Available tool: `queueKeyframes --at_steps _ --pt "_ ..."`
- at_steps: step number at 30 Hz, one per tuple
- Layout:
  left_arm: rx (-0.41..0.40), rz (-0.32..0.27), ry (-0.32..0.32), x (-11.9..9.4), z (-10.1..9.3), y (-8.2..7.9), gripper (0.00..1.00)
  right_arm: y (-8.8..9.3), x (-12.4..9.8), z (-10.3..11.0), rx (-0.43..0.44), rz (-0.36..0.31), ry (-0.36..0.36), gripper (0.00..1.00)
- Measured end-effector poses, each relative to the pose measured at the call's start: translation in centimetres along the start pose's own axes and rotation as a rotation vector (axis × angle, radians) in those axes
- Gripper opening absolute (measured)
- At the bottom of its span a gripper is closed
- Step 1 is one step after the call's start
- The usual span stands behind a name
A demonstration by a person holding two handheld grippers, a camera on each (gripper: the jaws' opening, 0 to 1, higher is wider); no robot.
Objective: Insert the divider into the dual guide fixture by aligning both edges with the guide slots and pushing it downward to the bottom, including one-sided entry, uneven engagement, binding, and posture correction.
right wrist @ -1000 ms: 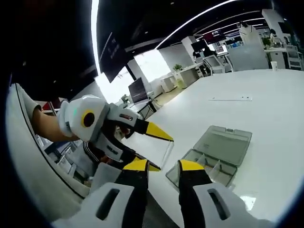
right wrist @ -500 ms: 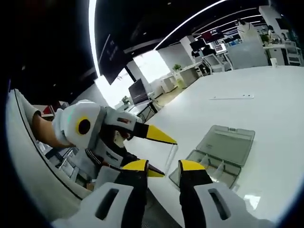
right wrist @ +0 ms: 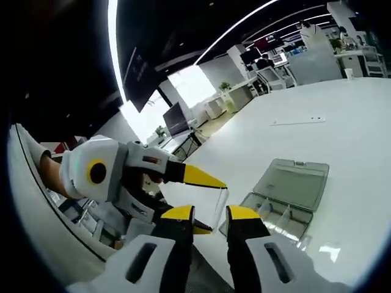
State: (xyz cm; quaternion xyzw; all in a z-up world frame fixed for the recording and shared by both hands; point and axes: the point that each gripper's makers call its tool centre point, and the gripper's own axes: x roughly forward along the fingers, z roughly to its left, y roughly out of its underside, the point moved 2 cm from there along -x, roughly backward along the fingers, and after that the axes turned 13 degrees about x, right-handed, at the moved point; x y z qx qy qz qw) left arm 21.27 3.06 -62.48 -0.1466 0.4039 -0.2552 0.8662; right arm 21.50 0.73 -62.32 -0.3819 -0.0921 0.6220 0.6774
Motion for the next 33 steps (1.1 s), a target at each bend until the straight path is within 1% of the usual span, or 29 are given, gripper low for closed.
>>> queueKeyframes --at_steps 13,24,33 --pt "0.013 -0.003 -0.006 0.07 0.14 -0.38 0.29 -0.06 0.19 -0.07 0.051 -0.002 0.002 0.11" --pt "0.024 0.0 -0.011 0.09 0.17 -0.49 0.29 -0.16 0.1 -0.54 0.098 -0.01 0.012 0.03" --pt "0.036 -0.001 -0.015 0.19 0.19 -0.85 0.29 0.04 0.16 -0.7 0.119 -0.003 0.017 0.02"
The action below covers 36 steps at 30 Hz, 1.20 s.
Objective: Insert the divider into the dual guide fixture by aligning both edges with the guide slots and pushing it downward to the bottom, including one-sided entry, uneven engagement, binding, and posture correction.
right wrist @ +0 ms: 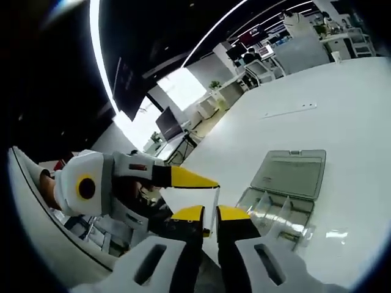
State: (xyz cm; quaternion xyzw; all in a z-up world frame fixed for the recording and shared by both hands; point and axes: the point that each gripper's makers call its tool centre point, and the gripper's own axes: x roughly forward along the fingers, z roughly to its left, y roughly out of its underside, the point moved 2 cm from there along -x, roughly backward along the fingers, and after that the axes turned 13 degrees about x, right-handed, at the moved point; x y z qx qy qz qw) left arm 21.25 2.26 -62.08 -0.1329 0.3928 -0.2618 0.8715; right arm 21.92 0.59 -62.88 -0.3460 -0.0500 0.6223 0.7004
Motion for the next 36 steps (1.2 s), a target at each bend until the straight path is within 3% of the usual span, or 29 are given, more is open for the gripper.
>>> queueKeyframes --at_steps 36 --pt "0.009 0.003 -0.005 0.0 -0.09 -0.12 0.29 0.36 -0.04 -0.45 0.069 -0.008 -0.021 0.0"
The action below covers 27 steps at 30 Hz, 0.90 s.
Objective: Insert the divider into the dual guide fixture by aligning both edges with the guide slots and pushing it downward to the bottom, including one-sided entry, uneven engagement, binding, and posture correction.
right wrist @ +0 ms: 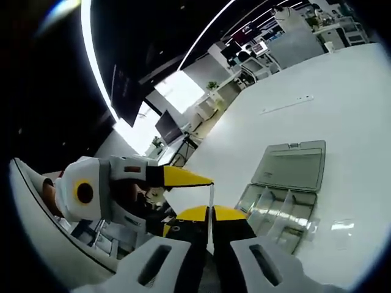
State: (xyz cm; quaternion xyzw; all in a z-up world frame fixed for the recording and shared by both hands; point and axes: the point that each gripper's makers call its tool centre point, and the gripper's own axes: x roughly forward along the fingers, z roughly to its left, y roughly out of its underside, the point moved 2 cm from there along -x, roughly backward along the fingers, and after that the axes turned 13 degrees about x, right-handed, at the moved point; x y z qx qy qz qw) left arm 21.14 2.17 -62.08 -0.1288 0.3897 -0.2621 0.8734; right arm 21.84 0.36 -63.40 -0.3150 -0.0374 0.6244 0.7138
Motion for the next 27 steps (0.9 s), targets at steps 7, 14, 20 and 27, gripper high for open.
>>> queueKeyframes --at_steps 7,14,20,27 --pt "-0.006 -0.003 -0.012 0.06 0.27 -0.14 0.3 -0.29 -0.17 0.0 0.006 -0.014 -0.006 0.0" --pt "-0.008 -0.003 -0.018 0.05 0.45 -0.21 0.3 -0.43 -0.25 0.09 0.007 -0.02 -0.01 0.0" --pt "-0.006 -0.004 -0.023 -0.05 0.46 -0.2 0.3 -0.44 -0.21 0.13 0.007 -0.021 -0.013 0.0" --pt "-0.006 0.0 -0.019 -0.11 0.46 -0.04 0.31 -0.53 -0.28 0.03 -0.001 -0.022 -0.013 0.0"
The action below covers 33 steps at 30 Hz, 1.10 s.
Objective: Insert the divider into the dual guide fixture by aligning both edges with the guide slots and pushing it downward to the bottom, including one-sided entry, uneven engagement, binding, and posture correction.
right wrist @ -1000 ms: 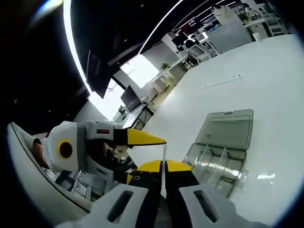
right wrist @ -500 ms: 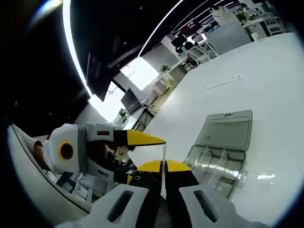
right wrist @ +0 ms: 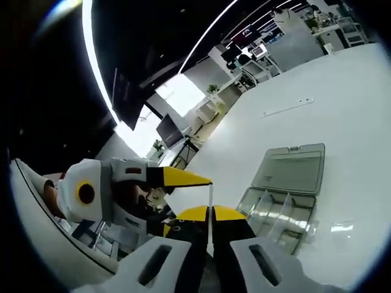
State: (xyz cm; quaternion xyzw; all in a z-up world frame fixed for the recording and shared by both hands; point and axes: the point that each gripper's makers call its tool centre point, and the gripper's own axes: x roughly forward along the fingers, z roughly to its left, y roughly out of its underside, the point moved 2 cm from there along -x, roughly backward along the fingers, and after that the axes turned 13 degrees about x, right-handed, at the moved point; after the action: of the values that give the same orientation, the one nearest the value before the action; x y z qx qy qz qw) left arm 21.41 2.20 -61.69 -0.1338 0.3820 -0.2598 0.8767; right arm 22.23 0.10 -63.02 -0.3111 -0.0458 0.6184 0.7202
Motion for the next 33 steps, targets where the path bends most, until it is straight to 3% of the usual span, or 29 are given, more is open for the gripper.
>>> queueKeyframes --at_steps 10,21,33 --pt "-0.033 -0.006 0.007 -0.2 0.1 0.3 0.32 -0.1 -0.2 0.0 -0.025 0.005 -0.003 0.0" --pt "-0.141 -0.04 0.014 -1.2 1.0 1.4 0.31 0.2 -0.4 0.1 -0.097 0.036 -0.011 0.0" --pt "-0.242 -0.104 0.09 -1.5 1.8 0.9 0.26 0.9 -0.5 0.5 -0.194 0.079 -0.025 0.0"
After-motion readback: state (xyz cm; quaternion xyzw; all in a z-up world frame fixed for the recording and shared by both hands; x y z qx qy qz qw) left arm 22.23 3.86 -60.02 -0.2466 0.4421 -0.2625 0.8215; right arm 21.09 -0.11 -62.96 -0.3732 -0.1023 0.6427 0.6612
